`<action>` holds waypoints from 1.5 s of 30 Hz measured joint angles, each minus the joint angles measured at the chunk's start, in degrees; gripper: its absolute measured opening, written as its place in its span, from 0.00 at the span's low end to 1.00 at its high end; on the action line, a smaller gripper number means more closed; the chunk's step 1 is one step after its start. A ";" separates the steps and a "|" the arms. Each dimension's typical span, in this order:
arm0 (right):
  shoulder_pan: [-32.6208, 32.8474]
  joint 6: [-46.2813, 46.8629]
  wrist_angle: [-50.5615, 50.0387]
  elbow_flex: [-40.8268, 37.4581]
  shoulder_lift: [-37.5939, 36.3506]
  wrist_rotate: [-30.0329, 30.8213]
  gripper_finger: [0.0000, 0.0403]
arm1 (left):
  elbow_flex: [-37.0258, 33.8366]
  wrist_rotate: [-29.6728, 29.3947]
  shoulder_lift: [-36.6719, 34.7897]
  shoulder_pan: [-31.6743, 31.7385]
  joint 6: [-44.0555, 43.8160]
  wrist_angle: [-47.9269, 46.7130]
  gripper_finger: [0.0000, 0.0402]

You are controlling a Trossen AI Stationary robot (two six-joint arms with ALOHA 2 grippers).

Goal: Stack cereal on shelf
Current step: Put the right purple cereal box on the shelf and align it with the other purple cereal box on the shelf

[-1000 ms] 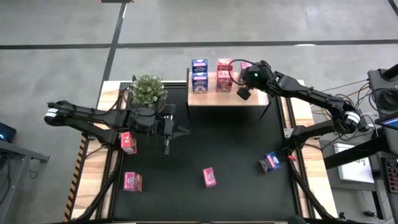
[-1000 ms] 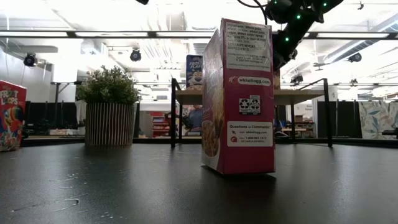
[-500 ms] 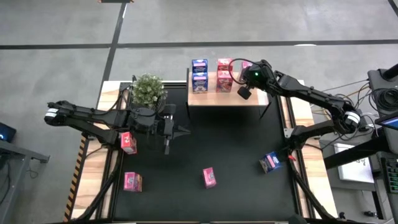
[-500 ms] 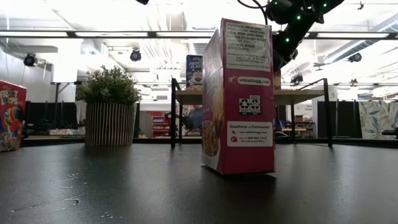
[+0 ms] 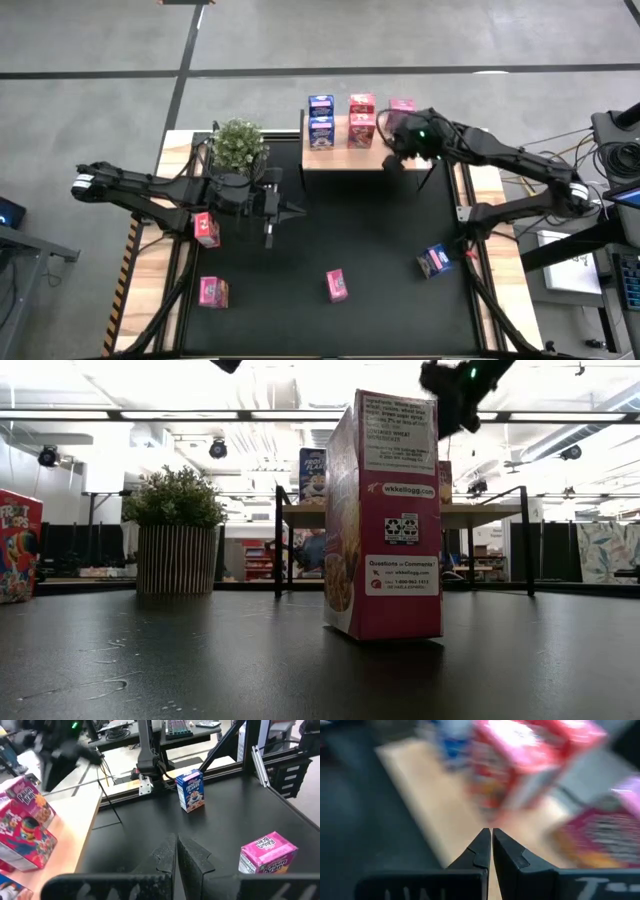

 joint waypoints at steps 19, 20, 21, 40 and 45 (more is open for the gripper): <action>41.24 41.75 -9.37 -0.52 5.06 -10.91 0.02 | -2.50 0.00 0.44 -2.72 -3.38 2.53 0.00; 42.93 42.02 -9.27 -0.52 6.23 -10.22 0.02 | -2.50 0.00 0.44 -2.89 -3.39 2.56 0.00; 44.36 42.06 -8.98 -0.52 7.40 -9.55 0.02 | -2.50 0.01 0.44 -3.06 -3.55 2.59 0.00; 55.80 57.18 -2.00 2.52 25.07 -2.08 0.02 | -2.54 9.14 4.94 -9.69 -9.77 1.71 0.00; 58.48 59.01 0.68 7.36 29.80 4.16 0.02 | -2.57 9.11 8.81 -13.08 -9.80 2.65 0.00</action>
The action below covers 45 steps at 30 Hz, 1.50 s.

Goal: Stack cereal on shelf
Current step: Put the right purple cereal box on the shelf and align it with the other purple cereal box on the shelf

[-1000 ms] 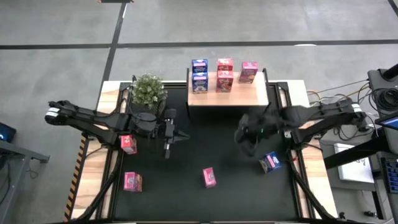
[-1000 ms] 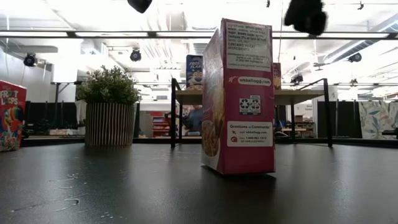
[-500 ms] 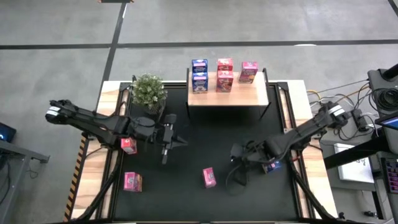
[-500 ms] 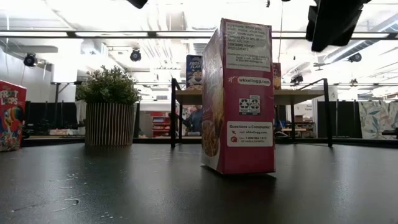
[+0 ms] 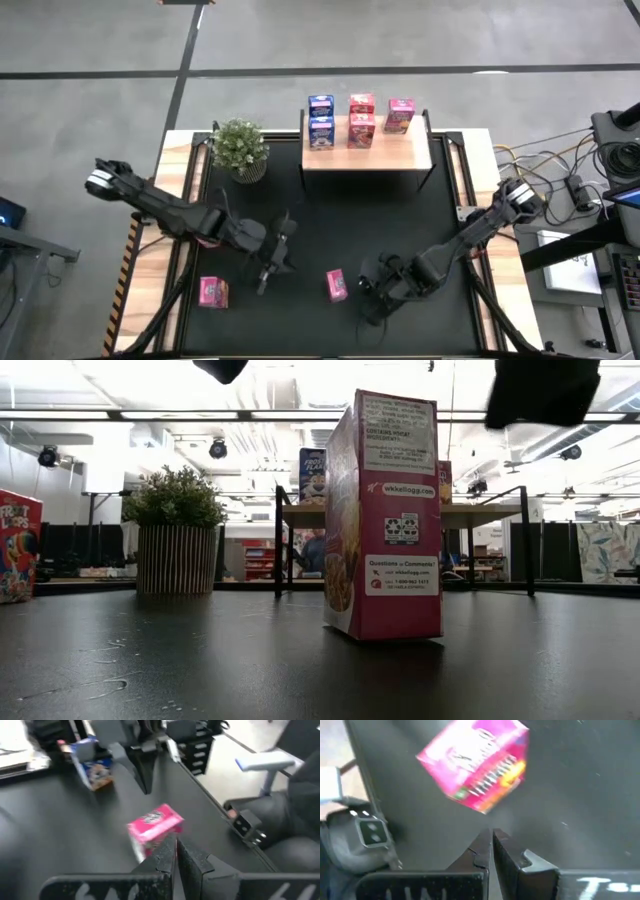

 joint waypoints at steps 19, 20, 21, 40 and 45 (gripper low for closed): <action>0.37 4.26 -20.47 32.79 18.49 13.18 0.02 | -0.11 -12.68 9.10 -15.43 -2.83 6.52 0.00; 0.12 4.92 -22.23 34.13 19.14 13.23 0.02 | -0.11 -12.68 9.09 -15.80 -2.83 6.82 0.00; -0.18 5.55 -24.01 35.55 19.93 13.18 0.02 | -0.11 -12.72 9.04 -16.07 -2.84 6.80 0.00; -4.03 5.30 -32.41 42.80 25.55 11.83 0.63 | -0.11 -12.81 8.92 -16.49 -2.57 6.99 0.00; -4.07 7.23 -32.20 41.89 25.72 11.28 0.75 | -0.11 -12.81 8.90 -16.49 -2.57 6.99 0.00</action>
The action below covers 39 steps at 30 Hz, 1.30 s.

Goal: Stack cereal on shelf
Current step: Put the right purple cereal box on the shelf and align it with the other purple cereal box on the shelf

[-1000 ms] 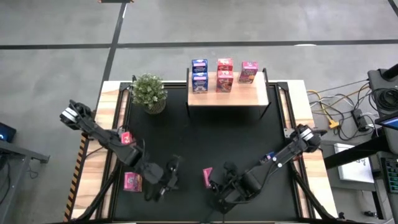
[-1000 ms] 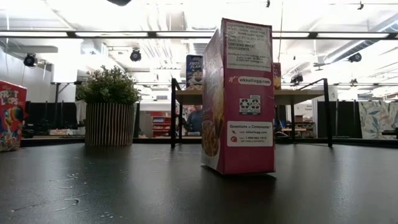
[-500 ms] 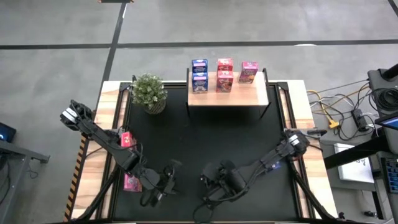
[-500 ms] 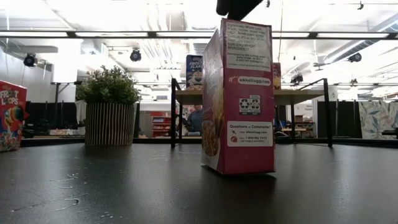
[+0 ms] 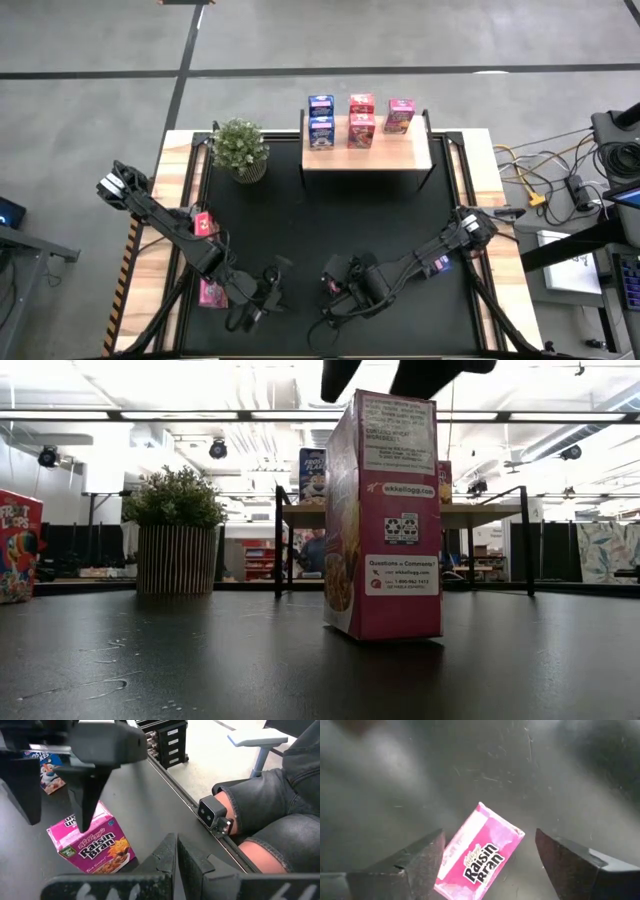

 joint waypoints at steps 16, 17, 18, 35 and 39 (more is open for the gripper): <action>0.11 3.69 2.04 -3.55 -0.08 -0.17 0.73 | -0.26 -0.01 -0.04 0.00 -0.63 -0.02 0.00; 0.11 3.51 1.98 -3.55 -0.32 -0.13 0.73 | -0.26 0.00 -0.04 0.00 -0.64 -0.02 0.00; 0.11 3.41 1.89 -3.55 -0.53 -0.15 0.73 | -0.26 0.00 -0.03 0.00 -0.63 -0.02 0.00; 0.90 4.77 3.62 -3.72 -1.79 0.95 0.74 | -0.59 0.00 -0.04 0.00 -1.00 0.01 0.00; 1.13 5.91 3.63 -4.89 -1.79 1.37 0.75 | -0.59 0.00 -0.04 0.00 -1.11 0.01 0.00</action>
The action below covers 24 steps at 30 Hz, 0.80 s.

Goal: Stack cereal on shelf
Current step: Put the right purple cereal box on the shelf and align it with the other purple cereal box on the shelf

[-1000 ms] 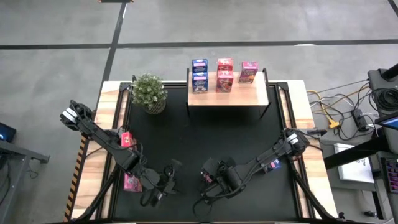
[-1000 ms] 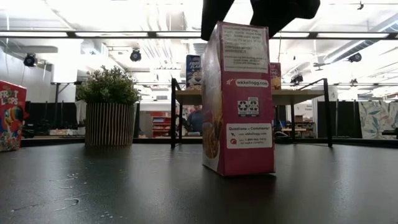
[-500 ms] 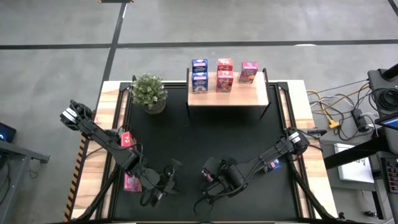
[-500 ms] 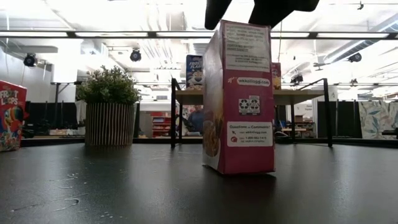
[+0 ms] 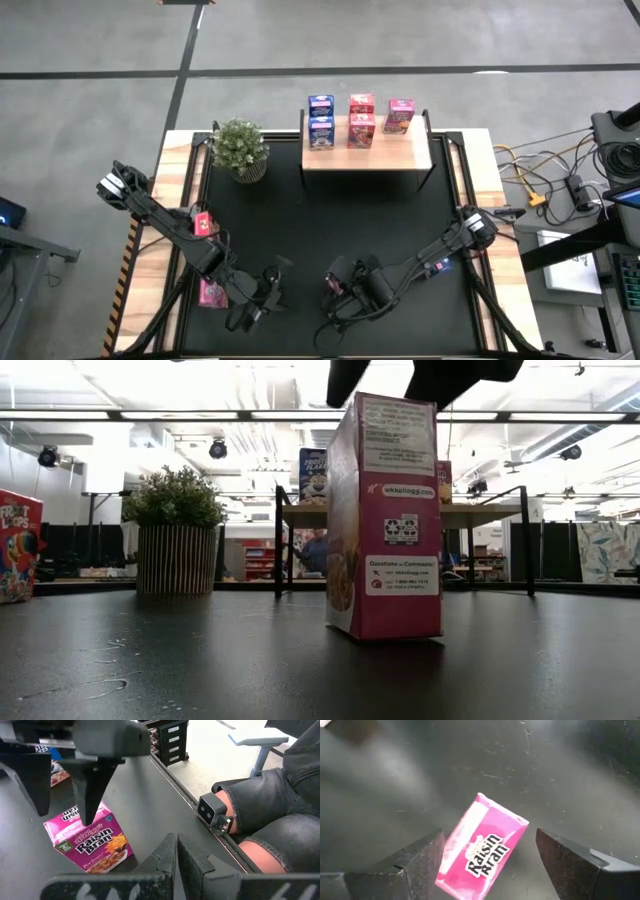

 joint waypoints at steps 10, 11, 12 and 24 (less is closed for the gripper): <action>0.01 -0.11 3.34 -2.18 -0.02 0.16 0.75 | 0.00 -0.02 0.00 0.00 -0.02 0.02 0.00; 0.01 -0.24 3.17 -1.78 0.00 0.16 0.75 | 0.00 0.00 0.00 0.00 -0.08 0.02 0.00; 0.00 -0.47 3.05 -1.24 0.06 0.21 0.75 | 0.00 -0.01 0.00 0.00 -0.17 0.02 0.00; 0.59 -0.12 3.10 0.36 0.07 1.51 0.75 | 0.00 0.00 0.00 0.00 -0.20 0.00 0.00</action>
